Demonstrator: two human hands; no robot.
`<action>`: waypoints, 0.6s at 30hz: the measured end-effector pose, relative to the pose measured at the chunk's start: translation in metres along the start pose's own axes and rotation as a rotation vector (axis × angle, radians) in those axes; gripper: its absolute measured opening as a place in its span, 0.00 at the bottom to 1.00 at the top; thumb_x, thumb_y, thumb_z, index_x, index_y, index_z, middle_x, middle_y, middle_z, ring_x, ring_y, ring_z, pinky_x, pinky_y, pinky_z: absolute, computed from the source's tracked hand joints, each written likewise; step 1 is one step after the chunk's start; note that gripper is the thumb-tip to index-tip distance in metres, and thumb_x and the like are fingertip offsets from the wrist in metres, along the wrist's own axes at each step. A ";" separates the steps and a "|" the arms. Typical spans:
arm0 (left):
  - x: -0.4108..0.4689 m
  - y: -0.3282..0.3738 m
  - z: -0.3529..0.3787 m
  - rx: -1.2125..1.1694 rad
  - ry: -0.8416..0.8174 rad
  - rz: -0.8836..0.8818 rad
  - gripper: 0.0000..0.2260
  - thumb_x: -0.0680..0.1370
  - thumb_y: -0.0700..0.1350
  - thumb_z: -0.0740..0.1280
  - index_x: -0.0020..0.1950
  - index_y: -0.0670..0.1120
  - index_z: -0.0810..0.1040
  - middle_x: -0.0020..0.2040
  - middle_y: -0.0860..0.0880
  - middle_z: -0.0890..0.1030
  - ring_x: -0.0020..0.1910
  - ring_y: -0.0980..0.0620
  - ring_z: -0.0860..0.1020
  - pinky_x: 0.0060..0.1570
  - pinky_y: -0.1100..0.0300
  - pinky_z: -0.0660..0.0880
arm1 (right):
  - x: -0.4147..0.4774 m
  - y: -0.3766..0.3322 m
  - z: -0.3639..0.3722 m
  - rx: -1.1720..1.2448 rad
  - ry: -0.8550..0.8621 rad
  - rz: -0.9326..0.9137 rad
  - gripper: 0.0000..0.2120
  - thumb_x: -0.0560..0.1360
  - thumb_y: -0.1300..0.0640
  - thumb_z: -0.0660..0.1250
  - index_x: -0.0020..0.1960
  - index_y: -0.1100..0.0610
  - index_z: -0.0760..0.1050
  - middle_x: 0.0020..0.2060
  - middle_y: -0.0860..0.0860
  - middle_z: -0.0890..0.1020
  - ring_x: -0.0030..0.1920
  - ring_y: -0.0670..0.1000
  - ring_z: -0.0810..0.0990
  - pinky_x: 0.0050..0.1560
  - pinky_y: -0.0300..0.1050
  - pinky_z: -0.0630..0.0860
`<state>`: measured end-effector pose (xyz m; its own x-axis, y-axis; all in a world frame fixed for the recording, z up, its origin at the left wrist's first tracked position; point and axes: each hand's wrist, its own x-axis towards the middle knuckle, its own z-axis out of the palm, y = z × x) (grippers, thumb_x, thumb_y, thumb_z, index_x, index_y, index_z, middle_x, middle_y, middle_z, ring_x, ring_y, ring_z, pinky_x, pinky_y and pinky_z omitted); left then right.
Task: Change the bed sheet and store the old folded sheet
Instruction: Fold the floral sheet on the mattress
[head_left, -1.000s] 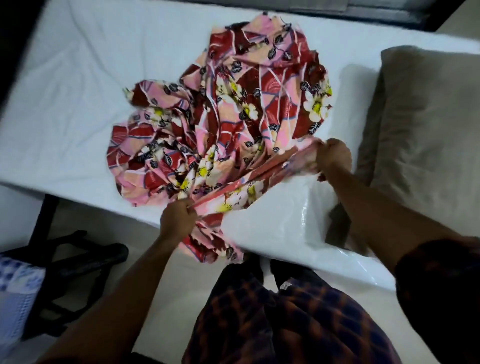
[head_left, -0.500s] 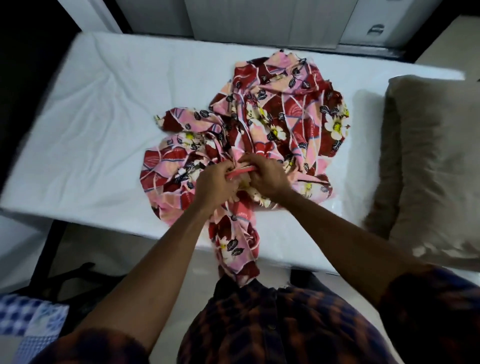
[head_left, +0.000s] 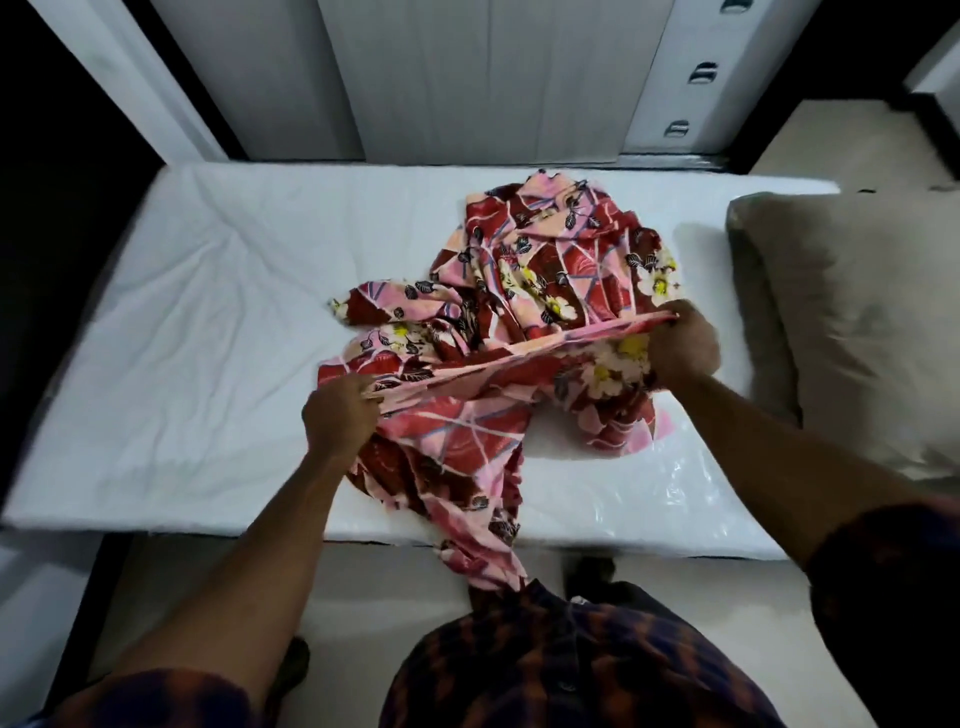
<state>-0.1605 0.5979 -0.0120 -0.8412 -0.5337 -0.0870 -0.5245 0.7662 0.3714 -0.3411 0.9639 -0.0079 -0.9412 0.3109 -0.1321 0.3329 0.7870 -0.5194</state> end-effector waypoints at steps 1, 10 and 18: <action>0.002 0.000 -0.005 0.008 0.010 0.030 0.15 0.75 0.40 0.71 0.61 0.45 0.83 0.55 0.40 0.84 0.56 0.35 0.81 0.53 0.48 0.77 | -0.009 -0.003 0.004 -0.076 -0.071 -0.096 0.21 0.74 0.56 0.64 0.67 0.47 0.74 0.59 0.57 0.82 0.58 0.62 0.78 0.57 0.54 0.77; 0.017 0.090 -0.022 -0.313 -0.072 0.336 0.15 0.72 0.34 0.65 0.54 0.46 0.85 0.47 0.47 0.86 0.43 0.50 0.81 0.42 0.58 0.77 | -0.121 -0.110 0.075 0.058 -0.319 -0.887 0.26 0.73 0.45 0.63 0.70 0.50 0.72 0.62 0.54 0.79 0.60 0.57 0.77 0.57 0.53 0.75; 0.009 0.072 -0.004 -0.078 -0.014 0.444 0.15 0.76 0.41 0.69 0.63 0.44 0.80 0.51 0.44 0.84 0.48 0.43 0.82 0.45 0.56 0.77 | -0.076 -0.127 0.042 0.189 -0.096 -0.515 0.14 0.75 0.62 0.59 0.47 0.56 0.84 0.34 0.46 0.79 0.34 0.51 0.79 0.29 0.36 0.63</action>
<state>-0.2049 0.6468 0.0178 -0.9845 -0.1539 0.0847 -0.1010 0.8905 0.4437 -0.3136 0.8181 0.0325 -0.9834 -0.1461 0.1072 -0.1798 0.7122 -0.6785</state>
